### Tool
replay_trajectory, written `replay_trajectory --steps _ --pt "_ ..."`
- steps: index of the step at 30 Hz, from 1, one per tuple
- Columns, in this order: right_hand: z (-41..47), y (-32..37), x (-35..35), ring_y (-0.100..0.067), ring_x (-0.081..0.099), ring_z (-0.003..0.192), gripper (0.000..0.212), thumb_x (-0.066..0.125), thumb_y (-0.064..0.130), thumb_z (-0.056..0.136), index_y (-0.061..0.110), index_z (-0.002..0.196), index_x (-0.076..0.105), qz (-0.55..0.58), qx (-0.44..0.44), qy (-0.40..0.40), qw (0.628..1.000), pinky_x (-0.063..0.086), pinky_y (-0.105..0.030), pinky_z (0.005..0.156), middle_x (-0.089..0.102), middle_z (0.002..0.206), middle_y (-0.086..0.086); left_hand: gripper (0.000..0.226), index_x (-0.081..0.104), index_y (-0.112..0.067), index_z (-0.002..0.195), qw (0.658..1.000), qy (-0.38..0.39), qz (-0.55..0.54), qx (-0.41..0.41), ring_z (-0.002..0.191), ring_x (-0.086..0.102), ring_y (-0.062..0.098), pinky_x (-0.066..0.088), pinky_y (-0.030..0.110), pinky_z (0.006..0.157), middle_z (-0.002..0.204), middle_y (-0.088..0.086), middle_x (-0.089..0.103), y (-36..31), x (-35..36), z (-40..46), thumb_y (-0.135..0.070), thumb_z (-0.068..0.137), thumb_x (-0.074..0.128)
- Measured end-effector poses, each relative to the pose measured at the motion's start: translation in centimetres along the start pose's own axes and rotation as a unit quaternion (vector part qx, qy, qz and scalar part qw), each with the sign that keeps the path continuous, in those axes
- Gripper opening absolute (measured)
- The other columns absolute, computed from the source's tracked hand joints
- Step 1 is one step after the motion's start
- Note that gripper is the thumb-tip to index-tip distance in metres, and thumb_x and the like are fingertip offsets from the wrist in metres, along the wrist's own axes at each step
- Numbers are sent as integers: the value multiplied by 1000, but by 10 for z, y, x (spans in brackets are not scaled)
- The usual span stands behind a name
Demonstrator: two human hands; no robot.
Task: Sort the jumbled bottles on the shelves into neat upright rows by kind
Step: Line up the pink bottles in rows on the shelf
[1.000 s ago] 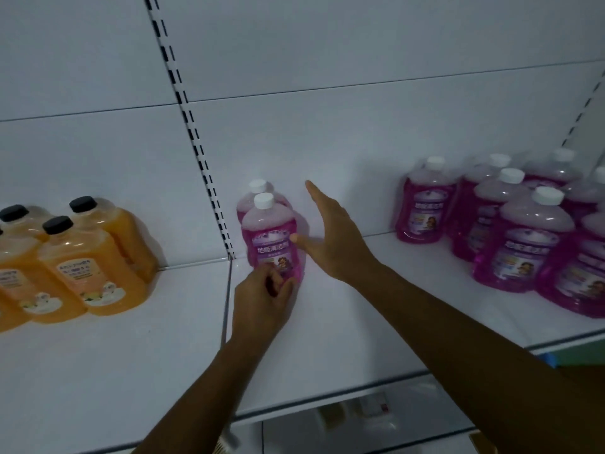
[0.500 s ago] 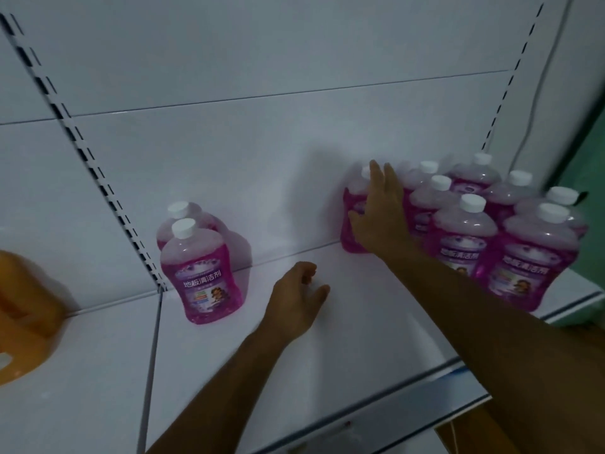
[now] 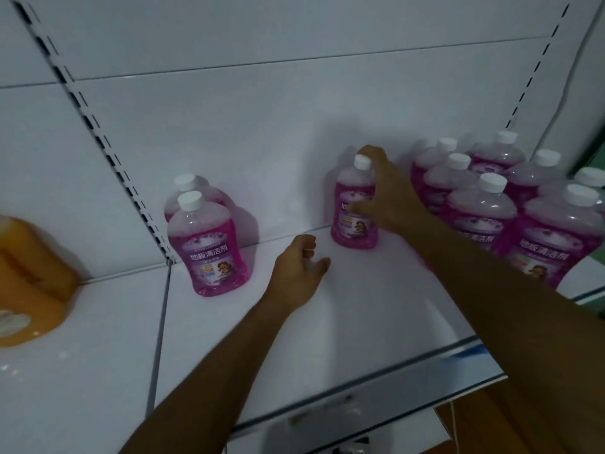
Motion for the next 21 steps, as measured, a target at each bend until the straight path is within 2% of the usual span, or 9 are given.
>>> replay_trajectory --steps 5,7,9,12,14,19,21 --pt "-28 35 5 -25 61 93 78 85 15 67 31 127 37 34 -33 63 997 57 -39 74 56 110 -4 67 37 -17 142 999 5 -23 -26 115 49 8 42 21 90 138 -2 50 -5 -10 -25 -30 86 71" --pt "-41 55 12 -18 62 90 80 86 14 67 30 128 38 64 -48 100 992 57 -24 66 56 108 2 73 35 -19 143 1000 -3 -19 -18 117 49 9 44 24 91 135 -4 51 -8 -21 -39 -36 84 73" --pt "-53 80 21 -13 63 90 82 87 14 67 29 131 38 78 -73 135 985 55 -16 62 57 111 2 68 41 -19 138 1000 -25 1 10 112 56 7 49 27 91 127 -8 57 -12 -37 -52 -39 82 74" --pt "-69 113 40 -12 63 91 80 86 15 69 27 132 38 91 -123 177 972 54 -13 66 57 115 3 45 53 -21 122 997 -66 3 35 98 62 4 52 24 84 111 -10 65 -14 -63 -73 -31 83 74" --pt "-75 129 51 -12 62 92 79 86 16 69 26 132 39 97 -149 188 966 53 -12 67 56 115 5 44 53 -22 121 995 -90 2 33 98 63 6 51 23 84 110 -9 65 -12 -78 -85 -30 83 74" --pt "-67 141 68 -15 64 89 75 84 14 69 23 129 41 106 -162 184 964 56 -17 68 58 110 4 44 53 -15 123 987 -146 48 39 101 65 15 54 37 89 116 -1 67 -10 -98 -97 -31 86 70" --pt "-59 138 71 -17 65 90 76 84 16 70 25 130 40 88 -167 179 966 56 -18 69 59 112 3 44 54 -16 124 985 -152 58 57 99 65 13 54 35 89 116 -1 67 -14 -95 -97 -36 87 67"
Point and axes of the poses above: each hand's wrist, its own z-axis towards the middle knuckle, its own x-axis out of the palm, y = z × x, the point moved 8 cm from there along z, towards the middle knuckle
